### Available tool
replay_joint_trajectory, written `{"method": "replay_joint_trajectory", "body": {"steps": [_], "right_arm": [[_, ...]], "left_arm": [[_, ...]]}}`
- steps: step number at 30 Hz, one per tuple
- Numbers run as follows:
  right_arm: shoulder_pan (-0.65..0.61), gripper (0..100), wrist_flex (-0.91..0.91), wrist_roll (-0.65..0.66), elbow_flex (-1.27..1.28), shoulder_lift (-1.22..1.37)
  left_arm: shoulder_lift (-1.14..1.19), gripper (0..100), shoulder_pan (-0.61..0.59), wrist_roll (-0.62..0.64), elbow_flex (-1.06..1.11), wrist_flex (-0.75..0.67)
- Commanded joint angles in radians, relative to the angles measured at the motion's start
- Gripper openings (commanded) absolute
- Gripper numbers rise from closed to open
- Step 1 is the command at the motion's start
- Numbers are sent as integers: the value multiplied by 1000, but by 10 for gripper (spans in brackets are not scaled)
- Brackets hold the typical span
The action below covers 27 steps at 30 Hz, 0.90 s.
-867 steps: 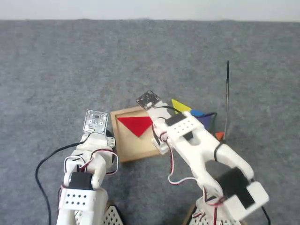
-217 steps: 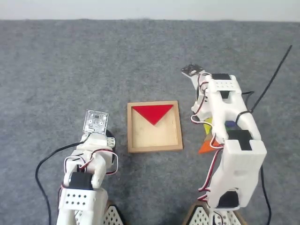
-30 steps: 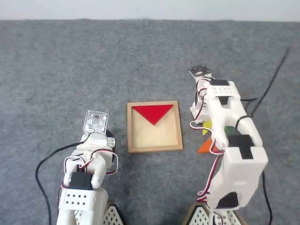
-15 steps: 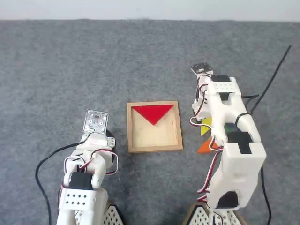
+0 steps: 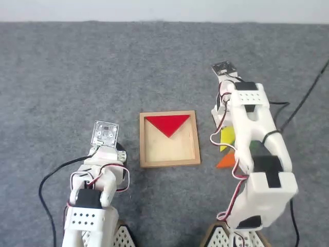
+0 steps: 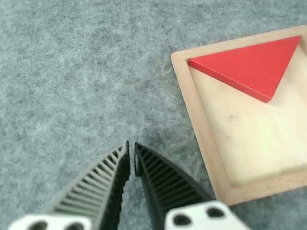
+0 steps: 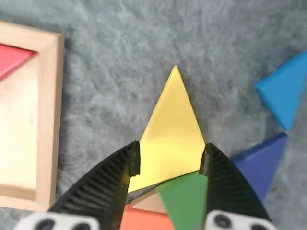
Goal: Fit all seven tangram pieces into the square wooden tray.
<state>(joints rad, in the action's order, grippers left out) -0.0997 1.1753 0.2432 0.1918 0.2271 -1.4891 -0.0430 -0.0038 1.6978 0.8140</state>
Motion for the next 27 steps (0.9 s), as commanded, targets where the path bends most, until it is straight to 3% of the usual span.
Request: {"method": "replay_joint_trajectory", "body": {"steps": [1, 7, 14, 22, 27], "right_arm": [[2, 199, 4, -32, 34, -88], [8, 322, -84, -163, 104, -22], [10, 331, -79, -166, 12, 134], [7, 176, -21, -172, -51, 185], [10, 169, -25, -172, -58, 183]], "left_arm": [[-12, 14, -5, 6, -8, 2], [-12, 14, -5, 6, -8, 2], [-12, 14, -5, 6, -8, 2], [-12, 14, -5, 5, -8, 2], [-12, 14, -5, 5, -8, 2]]}}
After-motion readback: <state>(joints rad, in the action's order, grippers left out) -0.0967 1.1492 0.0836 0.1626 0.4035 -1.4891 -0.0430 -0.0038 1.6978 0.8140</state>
